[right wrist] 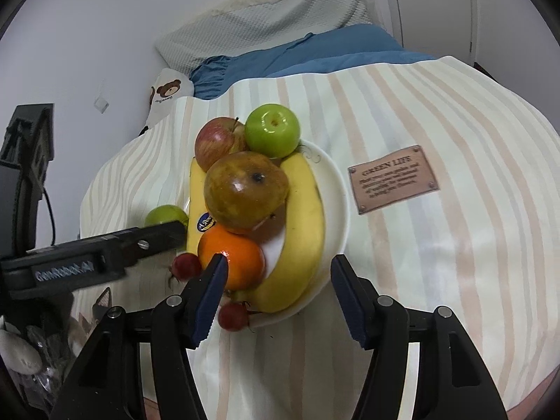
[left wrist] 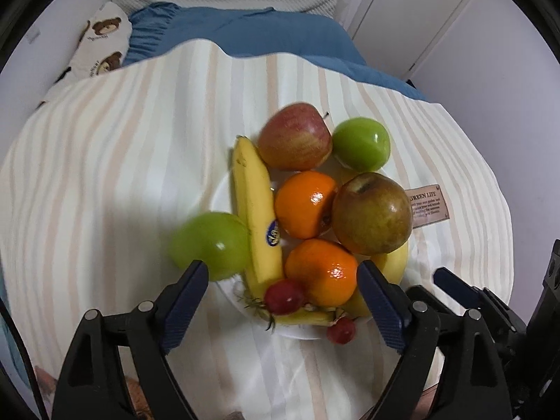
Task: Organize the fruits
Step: 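Drop the cherry tomato onto the plate with the left tool while the right tool drops its tomato there, then withdraw both tools from the plate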
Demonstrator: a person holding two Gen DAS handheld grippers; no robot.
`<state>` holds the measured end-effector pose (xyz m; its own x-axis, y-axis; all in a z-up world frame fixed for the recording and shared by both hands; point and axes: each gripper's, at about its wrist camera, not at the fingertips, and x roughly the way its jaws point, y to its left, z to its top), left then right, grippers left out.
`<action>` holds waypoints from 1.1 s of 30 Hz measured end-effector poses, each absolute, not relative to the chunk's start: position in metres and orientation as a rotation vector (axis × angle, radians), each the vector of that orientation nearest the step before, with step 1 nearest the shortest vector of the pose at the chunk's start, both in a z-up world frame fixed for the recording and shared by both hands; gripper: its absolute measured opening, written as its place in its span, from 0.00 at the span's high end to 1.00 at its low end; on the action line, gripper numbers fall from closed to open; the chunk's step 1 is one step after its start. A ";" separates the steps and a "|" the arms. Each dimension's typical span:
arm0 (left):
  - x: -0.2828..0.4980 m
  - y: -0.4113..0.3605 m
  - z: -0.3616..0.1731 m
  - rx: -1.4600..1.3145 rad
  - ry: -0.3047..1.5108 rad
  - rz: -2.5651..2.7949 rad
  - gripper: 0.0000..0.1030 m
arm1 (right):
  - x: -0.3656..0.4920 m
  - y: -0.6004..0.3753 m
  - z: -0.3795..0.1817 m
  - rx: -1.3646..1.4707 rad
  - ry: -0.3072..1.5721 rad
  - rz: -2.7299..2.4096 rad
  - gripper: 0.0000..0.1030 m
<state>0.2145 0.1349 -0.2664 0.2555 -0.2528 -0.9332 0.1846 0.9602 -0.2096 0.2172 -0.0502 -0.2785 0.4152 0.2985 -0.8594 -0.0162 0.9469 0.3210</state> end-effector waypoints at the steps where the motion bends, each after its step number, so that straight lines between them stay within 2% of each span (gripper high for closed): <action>1: 0.212 0.137 -0.264 -0.056 1.270 -0.286 0.14 | 0.215 -0.052 -0.277 0.283 1.128 0.195 0.33; 3: 0.207 0.142 -0.261 -0.041 1.257 -0.268 0.06 | 0.211 -0.055 -0.275 0.281 1.133 0.185 0.26; 8: 0.181 0.150 -0.256 0.018 1.230 -0.193 0.06 | 0.197 -0.049 -0.273 0.207 1.178 0.140 0.05; 19: 0.115 0.155 -0.220 0.058 1.208 -0.128 0.06 | 0.154 -0.041 -0.224 0.105 1.181 0.116 0.03; 33: 0.035 0.157 -0.096 0.005 1.061 -0.095 0.06 | 0.081 -0.057 -0.081 0.082 1.038 0.137 0.01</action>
<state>0.0350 0.1571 -0.0958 0.4840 -0.0760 -0.8718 0.0808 0.9958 -0.0419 0.0807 -0.0568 -0.0812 0.5006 0.1518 -0.8523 -0.0747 0.9884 0.1322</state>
